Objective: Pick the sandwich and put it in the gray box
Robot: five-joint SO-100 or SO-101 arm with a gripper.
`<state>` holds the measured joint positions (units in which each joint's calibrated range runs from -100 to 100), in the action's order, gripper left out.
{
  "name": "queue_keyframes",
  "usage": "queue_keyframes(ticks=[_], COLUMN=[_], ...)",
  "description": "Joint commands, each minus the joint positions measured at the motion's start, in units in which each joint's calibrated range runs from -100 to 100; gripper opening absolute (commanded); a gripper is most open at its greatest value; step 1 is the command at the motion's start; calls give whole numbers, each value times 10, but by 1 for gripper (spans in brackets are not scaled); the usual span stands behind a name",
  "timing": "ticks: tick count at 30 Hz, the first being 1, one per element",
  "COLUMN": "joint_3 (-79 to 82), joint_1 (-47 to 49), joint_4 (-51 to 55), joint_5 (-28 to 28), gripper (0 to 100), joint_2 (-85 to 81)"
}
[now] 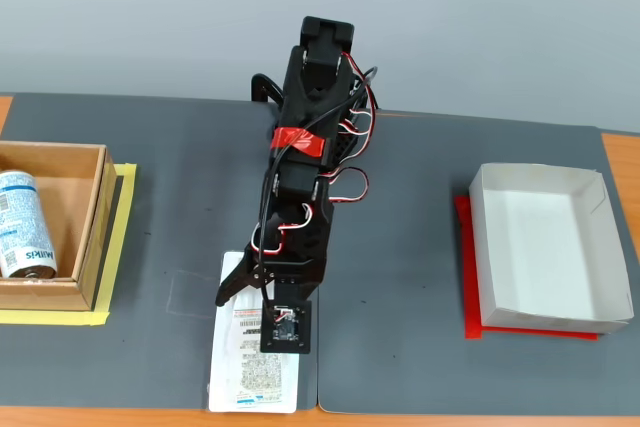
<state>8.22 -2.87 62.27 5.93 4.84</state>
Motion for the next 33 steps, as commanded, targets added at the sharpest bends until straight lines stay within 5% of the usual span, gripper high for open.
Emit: queue_keyframes(ticks=[1,16,33], joint_3=[-28,-19,-19], joint_1=[-5,-13,-17], joint_4=[-6,-6,-1], joint_5=[3,2,-1], gripper=[39,2,2], joint_2=[3,15,-32])
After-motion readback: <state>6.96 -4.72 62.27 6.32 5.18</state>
